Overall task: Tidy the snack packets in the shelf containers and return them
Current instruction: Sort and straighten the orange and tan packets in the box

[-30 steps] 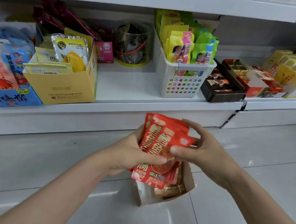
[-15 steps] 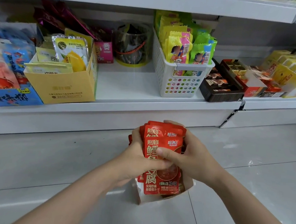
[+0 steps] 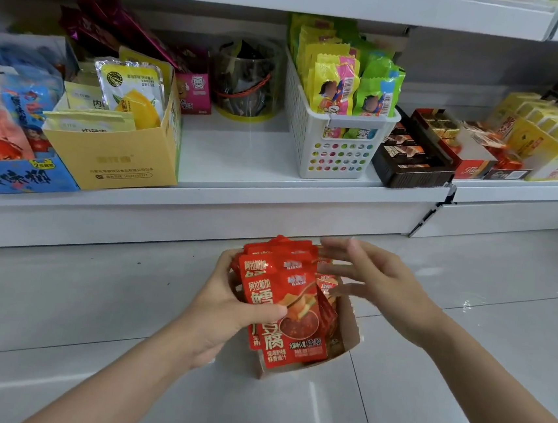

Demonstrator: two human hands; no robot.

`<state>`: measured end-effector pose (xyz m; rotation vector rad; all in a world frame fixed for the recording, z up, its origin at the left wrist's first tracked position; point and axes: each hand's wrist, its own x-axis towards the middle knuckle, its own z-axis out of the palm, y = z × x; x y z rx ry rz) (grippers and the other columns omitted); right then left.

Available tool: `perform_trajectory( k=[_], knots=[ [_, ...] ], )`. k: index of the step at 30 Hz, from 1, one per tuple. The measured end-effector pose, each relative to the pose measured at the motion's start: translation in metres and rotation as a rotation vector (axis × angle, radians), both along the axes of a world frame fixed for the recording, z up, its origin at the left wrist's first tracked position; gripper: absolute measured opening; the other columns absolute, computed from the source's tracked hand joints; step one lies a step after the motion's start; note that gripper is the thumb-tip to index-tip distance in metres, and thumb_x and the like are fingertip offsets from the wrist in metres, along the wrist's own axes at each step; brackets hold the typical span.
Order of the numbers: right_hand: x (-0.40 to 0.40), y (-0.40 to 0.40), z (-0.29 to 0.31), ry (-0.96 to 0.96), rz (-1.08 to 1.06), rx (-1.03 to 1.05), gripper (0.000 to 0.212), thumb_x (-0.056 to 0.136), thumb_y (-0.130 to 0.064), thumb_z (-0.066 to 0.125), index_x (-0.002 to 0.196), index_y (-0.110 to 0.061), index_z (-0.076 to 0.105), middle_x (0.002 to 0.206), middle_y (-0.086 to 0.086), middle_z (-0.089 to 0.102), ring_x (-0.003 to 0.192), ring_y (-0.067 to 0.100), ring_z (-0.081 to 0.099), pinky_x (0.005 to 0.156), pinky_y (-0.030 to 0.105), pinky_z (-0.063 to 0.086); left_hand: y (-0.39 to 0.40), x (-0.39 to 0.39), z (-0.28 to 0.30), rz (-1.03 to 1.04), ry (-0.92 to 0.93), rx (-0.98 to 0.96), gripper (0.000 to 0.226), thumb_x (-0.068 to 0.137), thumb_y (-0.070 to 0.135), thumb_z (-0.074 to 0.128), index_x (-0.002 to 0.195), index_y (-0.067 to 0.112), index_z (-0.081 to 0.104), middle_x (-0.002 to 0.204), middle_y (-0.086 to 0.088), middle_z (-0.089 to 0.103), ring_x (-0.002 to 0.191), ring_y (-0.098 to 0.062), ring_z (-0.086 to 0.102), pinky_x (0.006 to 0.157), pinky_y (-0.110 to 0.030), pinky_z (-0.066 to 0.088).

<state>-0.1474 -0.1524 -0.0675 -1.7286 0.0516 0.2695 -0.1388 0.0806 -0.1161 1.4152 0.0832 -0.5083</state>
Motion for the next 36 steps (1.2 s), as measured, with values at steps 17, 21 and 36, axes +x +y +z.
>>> perform_trajectory(
  k=[17,21,36],
  knots=[
    [0.016,-0.003,-0.079,-0.235,0.083,-1.178,0.036,0.085,-0.048,0.069,0.114,-0.028,0.062,0.115,-0.01,0.058,0.111,0.019,0.05,0.088,0.034,0.035,-0.002,0.001,-0.01,0.029,-0.209,0.146,0.083,0.056,0.002,0.095,0.103,0.057,0.054,0.096,0.027,0.067,0.094,0.003,0.067,0.063,-0.023,0.058],
    [0.016,-0.012,-0.068,-0.285,0.16,-0.943,0.013,0.084,-0.023,0.074,0.09,-0.019,0.063,0.092,-0.009,0.059,0.094,0.022,0.06,0.082,0.037,0.044,-0.004,0.001,-0.009,0.067,-0.22,0.168,0.083,0.058,0.007,0.095,0.102,0.06,0.049,0.097,0.03,0.065,0.094,0.007,0.065,0.062,-0.021,0.058],
    [-0.002,-0.014,-0.046,-0.381,0.02,-0.732,0.055,0.082,-0.023,0.079,0.133,-0.018,0.059,0.115,-0.009,0.06,0.097,0.003,0.061,0.08,0.014,0.053,-0.015,0.003,-0.004,0.014,-0.263,0.213,0.084,0.059,0.015,0.094,0.11,0.058,0.043,0.099,0.037,0.059,0.097,0.012,0.061,0.065,-0.018,0.057]
  ],
)
